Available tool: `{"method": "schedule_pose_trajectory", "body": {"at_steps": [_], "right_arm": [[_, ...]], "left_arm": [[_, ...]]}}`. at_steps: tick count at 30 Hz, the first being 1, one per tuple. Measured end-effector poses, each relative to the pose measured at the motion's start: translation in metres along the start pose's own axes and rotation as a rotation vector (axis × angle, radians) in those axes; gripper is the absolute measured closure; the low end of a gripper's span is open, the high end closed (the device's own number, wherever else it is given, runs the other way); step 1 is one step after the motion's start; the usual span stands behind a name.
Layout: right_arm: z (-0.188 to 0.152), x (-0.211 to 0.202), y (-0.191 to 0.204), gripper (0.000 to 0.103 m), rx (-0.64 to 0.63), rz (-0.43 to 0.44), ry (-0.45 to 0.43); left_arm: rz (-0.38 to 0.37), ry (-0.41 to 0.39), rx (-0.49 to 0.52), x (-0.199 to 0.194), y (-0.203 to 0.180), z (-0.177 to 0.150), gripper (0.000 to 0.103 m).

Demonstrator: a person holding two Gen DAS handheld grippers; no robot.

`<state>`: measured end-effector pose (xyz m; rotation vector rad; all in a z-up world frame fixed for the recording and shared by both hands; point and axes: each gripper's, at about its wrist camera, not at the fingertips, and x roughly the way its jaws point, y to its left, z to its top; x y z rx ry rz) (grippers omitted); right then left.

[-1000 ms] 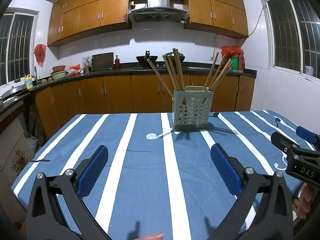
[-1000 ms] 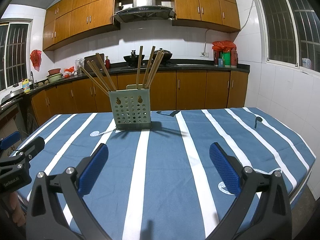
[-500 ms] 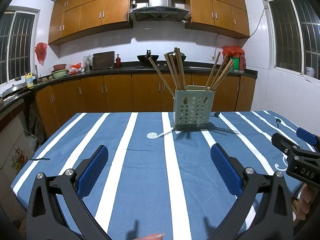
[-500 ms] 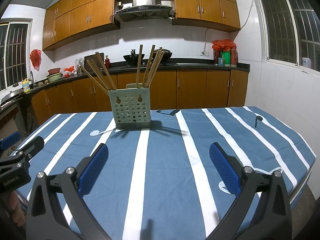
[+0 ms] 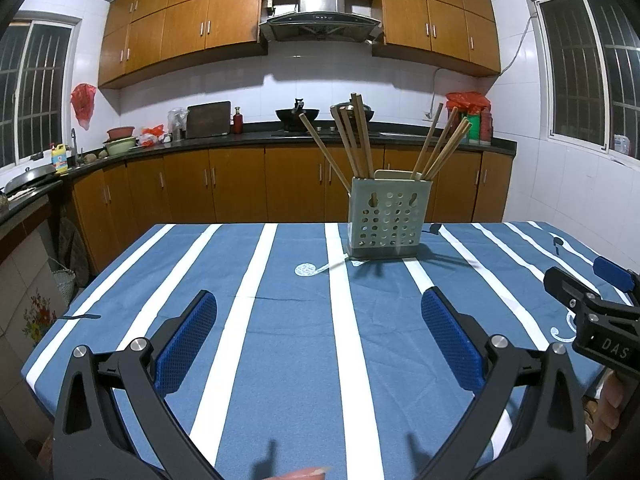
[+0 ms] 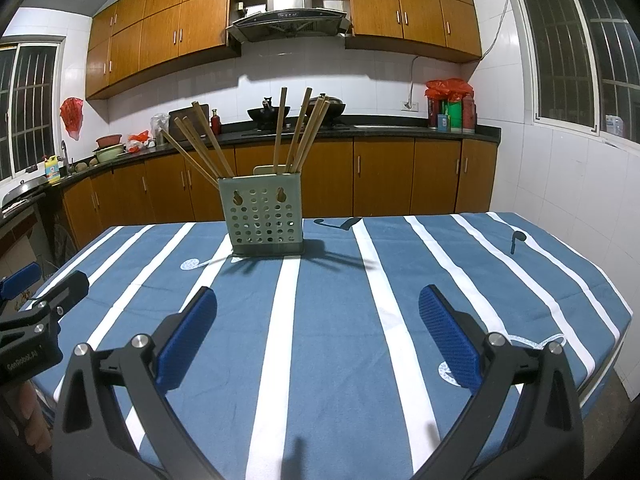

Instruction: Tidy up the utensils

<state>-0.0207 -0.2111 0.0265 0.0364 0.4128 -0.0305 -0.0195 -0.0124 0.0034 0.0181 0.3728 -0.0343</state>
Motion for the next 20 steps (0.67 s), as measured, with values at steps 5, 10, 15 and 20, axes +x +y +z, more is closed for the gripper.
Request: {"method": "schedule_pose_trajectory", "body": {"at_steps": [5, 10, 15, 20], "right_arm": [[0.0003, -0.0002, 0.0003, 0.004, 0.000, 0.000, 0.001], [0.0006, -0.0005, 0.0005, 0.004, 0.001, 0.000, 0.001], [0.0011, -0.0006, 0.0002, 0.004, 0.001, 0.000, 0.001], [0.0014, -0.0008, 0.0004, 0.004, 0.001, 0.000, 0.001]], "left_arm": [[0.004, 0.004, -0.007, 0.0000, -0.0034, -0.0020, 0.002], [0.014, 0.003, -0.012, -0.0009, -0.0061, -0.0024, 0.002], [0.018, 0.009, -0.022, -0.0031, -0.0061, -0.0024, 0.002], [0.019, 0.011, -0.027, -0.0020, -0.0053, 0.0000, 0.002]]}}
